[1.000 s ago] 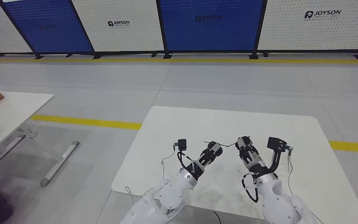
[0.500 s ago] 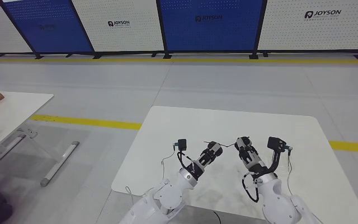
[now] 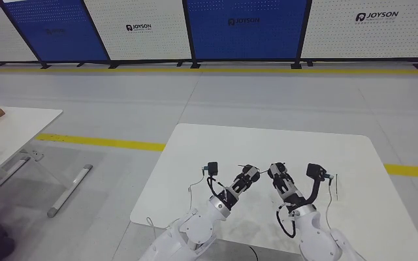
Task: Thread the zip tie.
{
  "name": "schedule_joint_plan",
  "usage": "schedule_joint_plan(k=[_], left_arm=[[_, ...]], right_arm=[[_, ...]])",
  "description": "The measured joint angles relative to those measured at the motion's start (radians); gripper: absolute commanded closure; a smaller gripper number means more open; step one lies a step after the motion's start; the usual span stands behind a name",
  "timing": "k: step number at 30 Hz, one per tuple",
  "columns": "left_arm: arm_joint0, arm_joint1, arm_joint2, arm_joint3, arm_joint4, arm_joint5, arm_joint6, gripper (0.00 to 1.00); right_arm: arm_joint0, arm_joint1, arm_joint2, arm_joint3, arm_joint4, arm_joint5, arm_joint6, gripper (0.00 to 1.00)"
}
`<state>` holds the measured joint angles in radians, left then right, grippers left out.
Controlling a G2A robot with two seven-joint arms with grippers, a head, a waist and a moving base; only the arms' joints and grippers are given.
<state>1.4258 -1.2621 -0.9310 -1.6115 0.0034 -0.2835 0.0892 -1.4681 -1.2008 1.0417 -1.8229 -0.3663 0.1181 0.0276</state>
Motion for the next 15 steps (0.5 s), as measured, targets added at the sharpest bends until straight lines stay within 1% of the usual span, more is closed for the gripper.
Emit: schedule_joint_plan(k=[12,13,15], left_arm=[[0.0,0.0,0.0,0.0,0.0,0.0,0.0,1.0],[0.0,0.0,0.0,0.0,0.0,0.0,0.0,1.0],[0.0,0.0,0.0,0.0,0.0,0.0,0.0,1.0]], right_arm=[[-0.004,-0.014,0.012,0.007,0.037,0.001,-0.008,1.0],[-0.005,-0.015,0.014,0.007,0.04,0.001,-0.01,0.99],[-0.008,-0.017,0.018,0.004,0.045,0.001,-0.016,0.94]])
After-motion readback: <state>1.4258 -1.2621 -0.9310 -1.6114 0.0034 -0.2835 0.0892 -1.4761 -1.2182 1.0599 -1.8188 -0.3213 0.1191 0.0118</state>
